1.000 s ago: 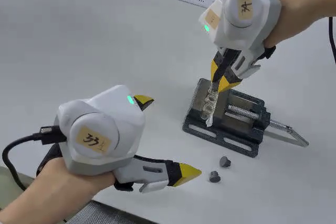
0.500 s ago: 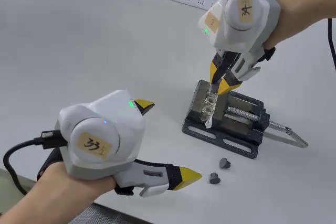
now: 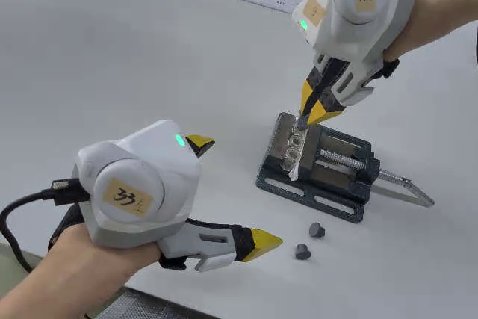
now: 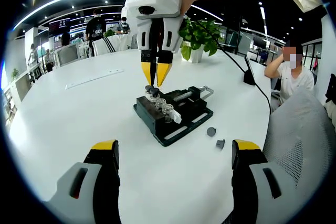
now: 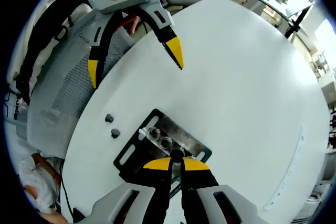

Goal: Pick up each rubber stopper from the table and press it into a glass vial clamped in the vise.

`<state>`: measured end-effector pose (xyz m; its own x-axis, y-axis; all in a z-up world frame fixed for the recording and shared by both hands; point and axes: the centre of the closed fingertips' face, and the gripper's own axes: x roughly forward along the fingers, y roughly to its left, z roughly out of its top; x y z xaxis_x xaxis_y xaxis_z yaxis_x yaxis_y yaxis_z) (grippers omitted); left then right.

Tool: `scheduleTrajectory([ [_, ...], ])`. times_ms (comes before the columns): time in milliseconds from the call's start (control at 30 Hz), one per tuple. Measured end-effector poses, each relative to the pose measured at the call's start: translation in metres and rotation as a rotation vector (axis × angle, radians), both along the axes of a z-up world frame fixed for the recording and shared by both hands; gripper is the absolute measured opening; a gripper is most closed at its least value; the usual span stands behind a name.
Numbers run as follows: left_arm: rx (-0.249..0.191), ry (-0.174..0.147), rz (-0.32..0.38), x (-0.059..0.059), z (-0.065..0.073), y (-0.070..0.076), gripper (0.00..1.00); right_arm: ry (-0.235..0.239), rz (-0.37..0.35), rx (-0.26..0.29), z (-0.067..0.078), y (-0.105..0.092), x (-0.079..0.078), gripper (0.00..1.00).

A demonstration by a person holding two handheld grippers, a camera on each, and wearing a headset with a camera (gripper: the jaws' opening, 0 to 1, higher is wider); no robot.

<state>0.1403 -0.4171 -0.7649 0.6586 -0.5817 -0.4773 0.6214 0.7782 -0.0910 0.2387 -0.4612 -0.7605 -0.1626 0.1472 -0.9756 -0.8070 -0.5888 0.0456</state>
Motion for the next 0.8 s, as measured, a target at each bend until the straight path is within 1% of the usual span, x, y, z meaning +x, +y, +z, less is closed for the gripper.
scheduleTrajectory([
  [100,0.0,0.002,-0.001,-0.0002,-0.0008,0.0002,0.88,0.001,-0.009,0.013,-0.0003,0.0009,-0.0003,0.01],
  [167,0.001,0.004,-0.003,-0.0005,-0.0014,0.0,0.88,0.004,-0.013,0.016,-0.0006,0.0007,-0.0025,0.01],
  [333,0.003,0.005,-0.004,-0.0002,-0.0019,0.0004,0.88,0.001,-0.017,0.024,-0.0025,0.0027,-0.0023,0.0],
  [667,0.006,0.012,-0.007,0.0002,-0.0034,0.0002,0.87,0.006,-0.028,0.025,-0.0047,0.0039,-0.0024,0.0],
  [800,0.006,0.015,-0.009,-0.0007,-0.0045,-0.0003,0.87,0.0,-0.023,0.022,-0.005,0.0038,-0.0029,0.0],
])
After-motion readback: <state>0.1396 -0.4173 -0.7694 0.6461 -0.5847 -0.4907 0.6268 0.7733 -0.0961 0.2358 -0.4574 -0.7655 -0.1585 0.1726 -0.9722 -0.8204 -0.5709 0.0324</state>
